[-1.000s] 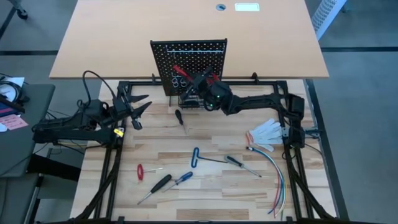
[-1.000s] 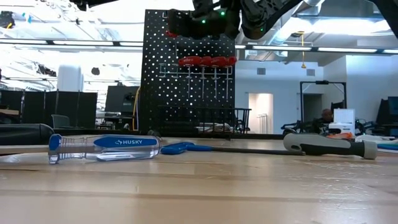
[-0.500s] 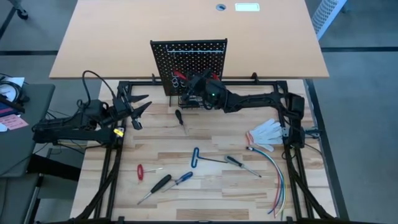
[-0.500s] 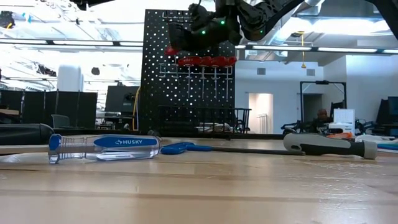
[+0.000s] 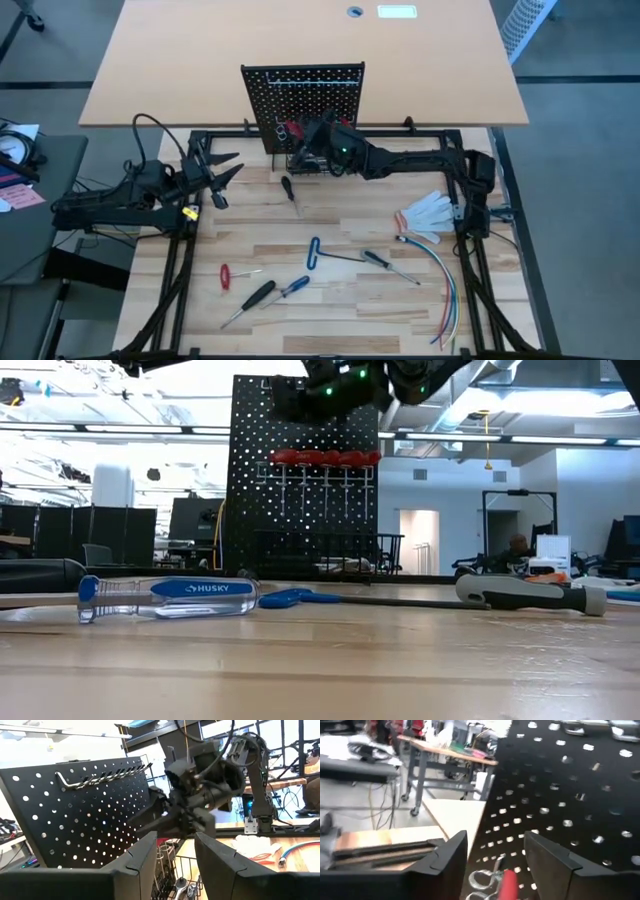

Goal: Hang tools onto peg board
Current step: Hang the red Allen wrench on the pegboard

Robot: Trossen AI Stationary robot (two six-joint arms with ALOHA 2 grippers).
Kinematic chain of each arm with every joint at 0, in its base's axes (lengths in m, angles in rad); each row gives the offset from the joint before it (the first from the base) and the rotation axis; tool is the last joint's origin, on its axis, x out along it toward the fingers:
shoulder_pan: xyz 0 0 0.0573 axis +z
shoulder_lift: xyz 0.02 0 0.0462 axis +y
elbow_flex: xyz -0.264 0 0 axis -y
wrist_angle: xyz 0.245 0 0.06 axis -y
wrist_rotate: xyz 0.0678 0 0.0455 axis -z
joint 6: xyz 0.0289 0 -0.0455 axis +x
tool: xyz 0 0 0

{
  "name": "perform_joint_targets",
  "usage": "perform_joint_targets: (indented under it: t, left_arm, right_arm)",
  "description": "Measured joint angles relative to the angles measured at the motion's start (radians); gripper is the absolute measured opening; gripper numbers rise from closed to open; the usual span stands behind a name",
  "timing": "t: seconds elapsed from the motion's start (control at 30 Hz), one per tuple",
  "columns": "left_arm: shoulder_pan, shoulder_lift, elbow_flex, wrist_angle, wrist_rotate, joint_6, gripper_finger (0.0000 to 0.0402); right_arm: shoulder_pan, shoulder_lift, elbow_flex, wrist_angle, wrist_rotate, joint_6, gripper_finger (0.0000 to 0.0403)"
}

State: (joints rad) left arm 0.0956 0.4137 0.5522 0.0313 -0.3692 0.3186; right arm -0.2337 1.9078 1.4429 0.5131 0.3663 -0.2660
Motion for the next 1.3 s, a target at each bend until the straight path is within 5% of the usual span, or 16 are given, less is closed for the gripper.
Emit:
perform_joint_targets:
  t: [0.33,0.63,0.8,1.0,1.3]
  left_arm:
    - [-0.096,0.019,0.0,-0.043,-0.008,0.143,0.0126]
    - [-0.282,0.263,0.04,-0.101,-0.242,0.259,0.0103]
    - [-0.427,0.438,0.131,-0.411,-0.25,-0.02,0.0091]
    - [-0.642,0.567,0.275,-0.851,-0.203,-0.572,0.0083]
    - [-0.785,0.692,0.277,-1.006,0.237,-0.972,0.0048]
  right_arm:
    - [0.2,-0.068,0.0,-0.337,-0.016,-0.089,0.0205]
    - [0.425,-0.053,-0.244,-0.316,-0.107,0.346,0.019]
    - [0.517,-0.053,-0.362,-0.086,0.002,0.353,0.0187]
    - [0.523,-0.051,-0.394,-0.121,0.108,0.312,0.0187]
    - [0.487,-0.053,-0.393,-0.12,0.107,0.315,0.0187]
